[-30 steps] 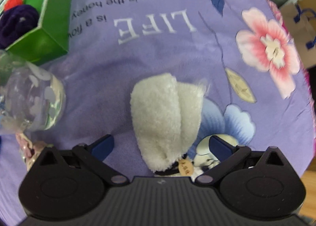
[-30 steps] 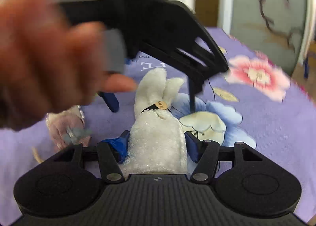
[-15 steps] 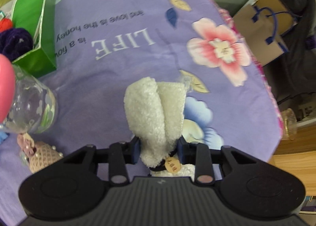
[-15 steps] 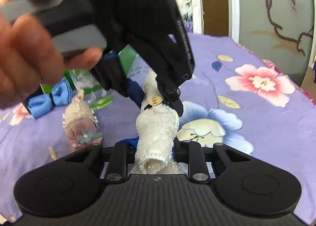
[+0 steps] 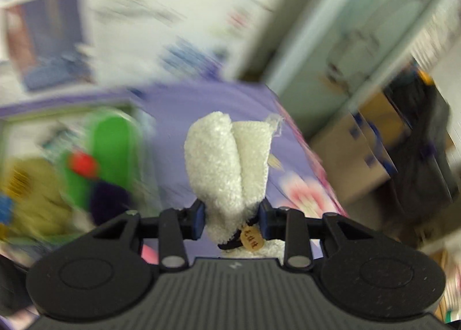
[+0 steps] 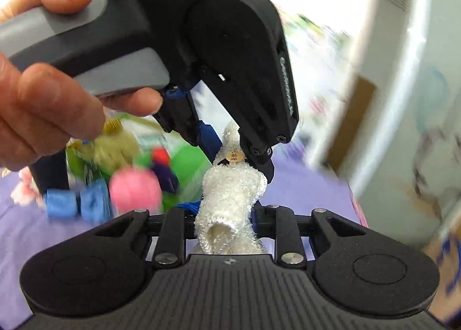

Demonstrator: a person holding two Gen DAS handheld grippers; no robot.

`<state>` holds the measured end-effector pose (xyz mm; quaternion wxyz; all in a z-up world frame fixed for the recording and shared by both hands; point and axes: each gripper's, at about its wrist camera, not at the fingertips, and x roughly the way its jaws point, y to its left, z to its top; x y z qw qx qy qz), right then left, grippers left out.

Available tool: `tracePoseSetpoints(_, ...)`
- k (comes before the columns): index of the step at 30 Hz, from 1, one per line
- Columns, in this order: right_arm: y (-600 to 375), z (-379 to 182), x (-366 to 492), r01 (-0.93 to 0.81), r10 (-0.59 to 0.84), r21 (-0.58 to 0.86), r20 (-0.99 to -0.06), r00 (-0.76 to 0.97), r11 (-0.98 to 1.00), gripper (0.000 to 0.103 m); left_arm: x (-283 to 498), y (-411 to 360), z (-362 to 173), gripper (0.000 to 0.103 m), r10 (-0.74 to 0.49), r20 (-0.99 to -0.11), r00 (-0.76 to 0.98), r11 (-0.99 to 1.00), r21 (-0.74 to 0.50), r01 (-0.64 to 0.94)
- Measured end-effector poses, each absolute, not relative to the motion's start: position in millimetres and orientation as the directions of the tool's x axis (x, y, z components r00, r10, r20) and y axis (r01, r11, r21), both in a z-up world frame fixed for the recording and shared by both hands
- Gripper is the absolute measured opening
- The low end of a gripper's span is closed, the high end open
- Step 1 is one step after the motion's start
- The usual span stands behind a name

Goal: Organize soft objects
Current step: 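Lower the cream towel into the box and open both grippers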

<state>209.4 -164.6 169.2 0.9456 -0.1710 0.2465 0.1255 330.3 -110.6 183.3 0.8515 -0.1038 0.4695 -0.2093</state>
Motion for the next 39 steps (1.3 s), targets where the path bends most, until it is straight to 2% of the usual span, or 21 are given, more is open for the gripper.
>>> tracePoseSetpoints(5, -109.4, 158.5, 309.7, -0.507, 0.319, -0.198, -0.576, 0.752, 0.839, 0.007, 396.8, -20.7, 171.2, 0.034, -0.319, -0.791, 0.522, 0.939, -0.339, 0.06)
tracePoseSetpoints(6, -100.8, 151.0, 329.1, -0.537, 0.344, -0.17, -0.603, 0.72, 0.826, 0.012, 409.5, -7.0, 162.2, 0.041, -0.293, -0.802, 0.52, 0.944, -0.33, 0.024)
tracePoseSetpoints(7, -94.3, 143.2, 345.4, -0.552, 0.355, -0.152, -0.62, 0.699, 0.82, 0.013, 422.1, 4.1, 153.1, 0.071, -0.249, -0.819, 0.516, 0.954, -0.299, -0.014)
tracePoseSetpoints(8, -89.7, 135.7, 360.4, -0.557, 0.354, -0.137, -0.644, 0.678, 0.819, 0.014, 434.5, 16.2, 144.0, 0.081, -0.199, -0.838, 0.508, 0.965, -0.258, -0.047)
tracePoseSetpoints(11, -85.9, 123.5, 386.0, -0.536, 0.317, -0.129, -0.683, 0.658, 0.834, 0.016, 449.8, 46.4, 126.5, 0.082, -0.133, -0.851, 0.508, 0.971, -0.214, -0.106)
tracePoseSetpoints(16, -109.9, 127.0, 377.3, -0.462, 0.291, -0.126, -0.625, 0.724, 0.878, 0.018, 443.2, 81.4, 124.6, 0.082, -0.144, -0.831, 0.538, 0.944, -0.279, -0.178)
tracePoseSetpoints(21, -138.4, 151.8, 356.7, -0.413, 0.319, -0.03, -0.586, 0.745, 0.91, 0.02, 416.4, 80.8, 139.7, 0.082, -0.149, -0.816, 0.559, 0.939, -0.295, -0.18)
tracePoseSetpoints(27, -149.3, 175.3, 314.0, -0.38, 0.294, -0.051, -0.54, 0.788, 0.924, 0.022, 363.6, 61.9, 160.0, 0.088, -0.172, -0.783, 0.598, 0.952, -0.287, -0.101)
tracePoseSetpoints(30, -163.0, 171.3, 291.9, -0.343, 0.254, -0.071, -0.538, 0.804, 0.937, 0.023, 334.0, 51.2, 164.8, 0.1, -0.186, -0.768, 0.613, 0.959, -0.279, -0.058)
tracePoseSetpoints(35, -190.3, 153.8, 234.4, -0.275, 0.218, -0.027, -0.538, 0.814, 0.961, 0.024, 275.5, 28.1, 162.5, 0.101, -0.207, -0.749, 0.629, 0.973, -0.226, 0.051)
tracePoseSetpoints(39, -195.9, 125.9, 189.8, -0.251, 0.232, 0.047, -0.57, 0.788, 0.967, 0.025, 234.3, 17.5, 137.2, 0.101, -0.244, -0.776, 0.582, 0.968, -0.227, 0.104)
